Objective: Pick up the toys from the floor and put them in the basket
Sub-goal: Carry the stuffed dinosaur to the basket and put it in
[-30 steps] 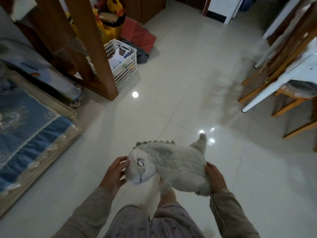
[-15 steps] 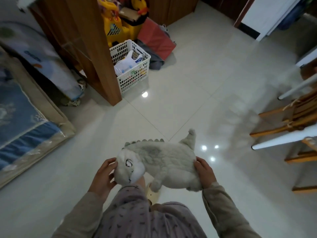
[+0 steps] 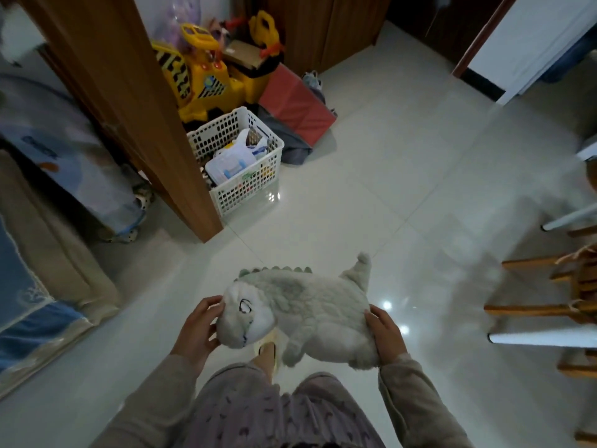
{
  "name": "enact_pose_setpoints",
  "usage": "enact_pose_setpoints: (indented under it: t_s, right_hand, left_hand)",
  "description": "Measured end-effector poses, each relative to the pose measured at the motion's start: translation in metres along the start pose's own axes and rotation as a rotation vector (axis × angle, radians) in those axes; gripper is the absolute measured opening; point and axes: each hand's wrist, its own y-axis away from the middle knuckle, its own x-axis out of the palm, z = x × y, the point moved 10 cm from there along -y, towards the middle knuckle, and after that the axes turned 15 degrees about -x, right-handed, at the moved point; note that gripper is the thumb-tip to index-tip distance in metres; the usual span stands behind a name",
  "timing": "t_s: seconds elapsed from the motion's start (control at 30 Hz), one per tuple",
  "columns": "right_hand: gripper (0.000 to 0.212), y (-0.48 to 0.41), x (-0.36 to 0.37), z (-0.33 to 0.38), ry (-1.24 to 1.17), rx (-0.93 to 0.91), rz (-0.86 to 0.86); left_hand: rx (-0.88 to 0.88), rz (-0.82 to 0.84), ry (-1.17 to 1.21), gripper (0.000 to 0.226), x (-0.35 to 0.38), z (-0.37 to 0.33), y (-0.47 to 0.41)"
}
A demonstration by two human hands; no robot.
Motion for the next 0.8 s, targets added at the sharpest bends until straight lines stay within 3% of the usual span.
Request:
enact_pose_setpoints:
  t_s: [0.43, 0.8]
  right_hand:
    - [0.035, -0.191, -0.007, 0.115, 0.026, -0.057, -0.088]
    - [0.034, -0.372, 0.028, 0.187, 0.200, -0.078, 0.191]
  left_hand:
    - [0.035, 0.050, -0.008, 0.021, 0.100, -0.193, -0.072]
    - [-0.010, -0.128, 0.233, 0.019, 0.145, -0.259, -0.139]
